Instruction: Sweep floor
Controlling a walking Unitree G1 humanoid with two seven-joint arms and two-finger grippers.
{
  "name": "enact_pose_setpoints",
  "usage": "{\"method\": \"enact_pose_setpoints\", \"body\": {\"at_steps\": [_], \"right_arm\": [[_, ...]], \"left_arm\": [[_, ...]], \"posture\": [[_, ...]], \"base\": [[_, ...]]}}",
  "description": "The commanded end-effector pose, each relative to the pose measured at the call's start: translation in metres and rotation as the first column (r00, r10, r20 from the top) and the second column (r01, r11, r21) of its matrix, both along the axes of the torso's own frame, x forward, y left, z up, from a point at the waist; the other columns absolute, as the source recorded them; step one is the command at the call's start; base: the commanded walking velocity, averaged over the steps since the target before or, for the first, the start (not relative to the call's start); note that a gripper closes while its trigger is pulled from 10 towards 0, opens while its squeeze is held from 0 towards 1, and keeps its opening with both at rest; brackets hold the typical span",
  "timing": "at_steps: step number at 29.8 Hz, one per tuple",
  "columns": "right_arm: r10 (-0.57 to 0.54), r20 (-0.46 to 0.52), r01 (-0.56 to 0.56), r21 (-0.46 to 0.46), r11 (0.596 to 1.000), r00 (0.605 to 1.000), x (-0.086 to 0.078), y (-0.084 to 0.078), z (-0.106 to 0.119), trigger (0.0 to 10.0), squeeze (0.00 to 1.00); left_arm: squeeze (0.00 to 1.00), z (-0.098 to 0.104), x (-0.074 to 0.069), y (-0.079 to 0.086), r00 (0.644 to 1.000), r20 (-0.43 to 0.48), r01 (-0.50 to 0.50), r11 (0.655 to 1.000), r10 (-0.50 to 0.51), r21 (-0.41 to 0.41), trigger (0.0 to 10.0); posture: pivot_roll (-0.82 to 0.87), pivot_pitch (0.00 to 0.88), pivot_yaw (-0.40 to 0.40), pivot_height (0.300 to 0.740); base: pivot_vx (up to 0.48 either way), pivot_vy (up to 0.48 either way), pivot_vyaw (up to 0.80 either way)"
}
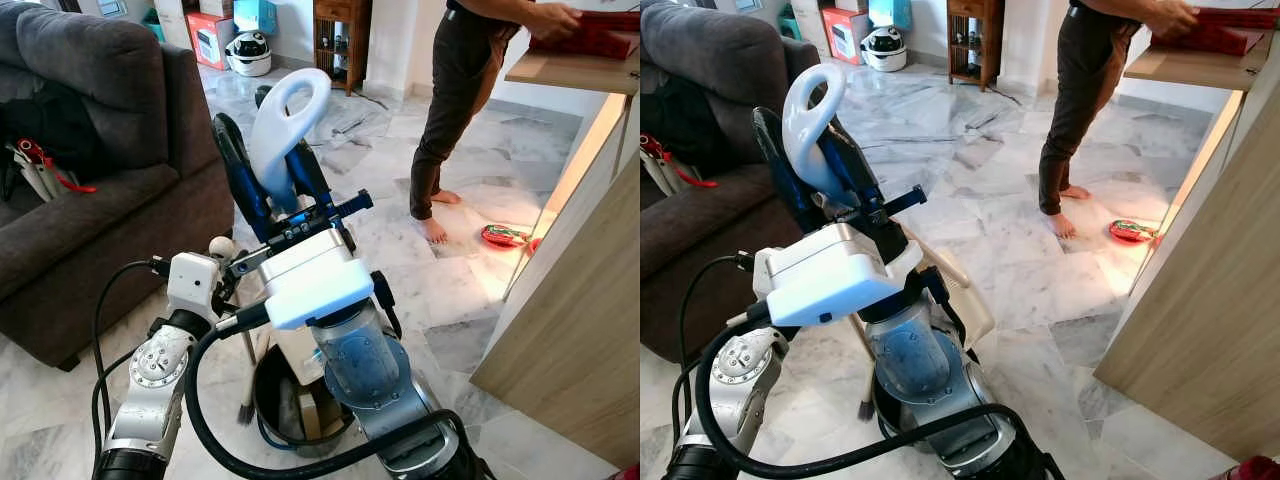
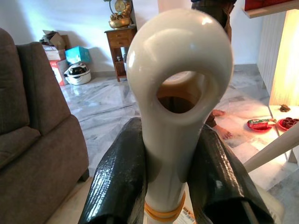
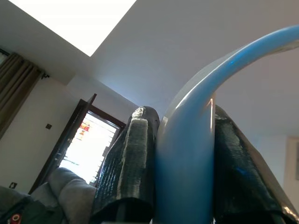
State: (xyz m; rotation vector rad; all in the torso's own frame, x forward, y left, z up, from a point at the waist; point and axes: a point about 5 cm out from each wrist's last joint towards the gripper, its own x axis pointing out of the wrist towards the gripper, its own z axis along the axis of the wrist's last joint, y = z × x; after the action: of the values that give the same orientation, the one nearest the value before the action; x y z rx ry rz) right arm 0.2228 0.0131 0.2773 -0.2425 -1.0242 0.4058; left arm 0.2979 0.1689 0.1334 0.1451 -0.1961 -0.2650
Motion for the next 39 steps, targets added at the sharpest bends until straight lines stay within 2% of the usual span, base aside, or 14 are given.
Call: {"method": "enact_pose_setpoints", "body": {"at_steps": [1,10,14,18,19,22,23,25,27,30,31,34,36,39], "right_arm": [[0.020,0.117,-0.023,0.026,0.999,0.993,-0.013,0.000,0.015,10.0,0.00],[0.017,0.114,-0.019,0.014,1.000,0.993,-0.012,0.000,0.014,10.0,0.00],[-0.037,0.116,0.037,0.003,0.999,0.993,-0.007,-0.005,0.012,10.0,0.00],[-0.165,0.105,0.167,-0.013,0.986,0.981,0.015,-0.029,0.007,10.0,0.00],[-0.165,0.105,0.167,-0.013,0.986,0.981,0.015,-0.029,0.007,10.0,0.00],[-0.300,0.104,0.307,-0.058,0.950,0.948,0.032,-0.053,0.000,10.0,0.00],[-0.362,0.095,0.369,-0.064,0.927,0.927,0.039,-0.068,-0.004,10.0,0.00],[-0.387,0.087,0.393,-0.062,0.918,0.918,0.042,-0.075,-0.005,10.0,0.00],[-0.491,0.047,0.493,-0.075,0.867,0.870,0.054,-0.107,-0.015,10.0,0.00],[-0.546,0.007,0.544,-0.087,0.834,0.838,0.060,-0.125,-0.025,10.0,0.00],[-0.546,0.007,0.544,-0.087,0.834,0.838,0.060,-0.125,-0.025,10.0,0.00],[-0.622,-0.125,0.619,-0.069,0.783,0.773,0.066,-0.154,-0.050,10.0,0.00],[-0.633,-0.154,0.631,-0.066,0.773,0.759,0.066,-0.160,-0.057,10.0,0.00],[-0.675,-0.146,0.662,-0.132,0.737,0.723,0.066,-0.167,-0.073,10.0,0.00]], "left_arm": [[0.00,0.011,0.000,-0.001,0.999,0.051,0.011,1.000,-0.012,0.007,10.0],[0.00,0.011,0.000,-0.002,0.999,0.048,0.017,1.000,-0.018,0.006,10.0],[0.00,0.010,0.000,-0.003,0.999,0.048,0.018,1.000,-0.018,0.006,10.0],[0.00,0.010,-0.001,-0.003,0.999,0.047,0.020,1.000,-0.021,0.005,10.0],[0.00,0.010,-0.001,-0.003,0.999,0.047,0.020,1.000,-0.021,0.005,10.0],[0.00,0.010,-0.001,-0.004,0.999,0.047,0.024,1.000,-0.024,0.003,10.0],[0.00,0.010,-0.001,-0.004,0.999,0.046,0.025,1.000,-0.025,0.002,10.0],[0.00,0.010,-0.001,-0.004,0.999,0.046,0.025,1.000,-0.026,0.002,10.0],[0.00,0.010,-0.001,-0.005,0.999,0.043,0.030,1.000,-0.030,0.001,10.0],[0.00,0.009,-0.001,-0.006,0.999,0.042,0.033,0.999,-0.033,0.000,10.0],[0.00,0.009,-0.001,-0.006,0.999,0.042,0.033,0.999,-0.033,0.000,10.0],[0.00,0.009,0.000,-0.006,0.999,0.040,0.037,0.999,-0.037,0.000,10.0],[0.00,0.009,0.000,-0.007,0.999,0.039,0.037,0.999,-0.037,0.001,10.0],[0.00,0.008,0.000,-0.006,0.999,0.037,0.038,0.999,-0.038,0.000,10.0]], "posture": [[-0.01,0.054,0.040,0.740],[-0.01,0.053,0.039,0.740],[-0.01,0.054,0.037,0.740],[-0.01,0.054,0.037,0.740],[-0.01,0.054,0.037,0.740],[-0.01,0.051,0.037,0.740],[-0.01,0.049,0.037,0.740],[-0.01,0.049,0.037,0.740],[-0.01,0.049,0.038,0.740],[-0.02,0.044,0.039,0.740],[-0.02,0.044,0.039,0.740],[-0.02,0.041,0.040,0.740],[-0.02,0.041,0.040,0.740],[-0.02,0.040,0.043,0.740]], "base": [[0.000,0.000,0.00],[0.000,0.000,0.00],[0.000,0.000,0.00],[0.000,0.000,0.00],[0.000,0.000,0.00],[0.000,0.000,0.00],[0.000,0.000,0.00],[0.000,0.000,0.00],[0.000,0.000,0.00],[0.000,0.000,0.00],[0.000,0.000,0.00],[0.000,0.000,0.00],[0.000,0.000,0.00],[0.000,0.000,0.00]]}}
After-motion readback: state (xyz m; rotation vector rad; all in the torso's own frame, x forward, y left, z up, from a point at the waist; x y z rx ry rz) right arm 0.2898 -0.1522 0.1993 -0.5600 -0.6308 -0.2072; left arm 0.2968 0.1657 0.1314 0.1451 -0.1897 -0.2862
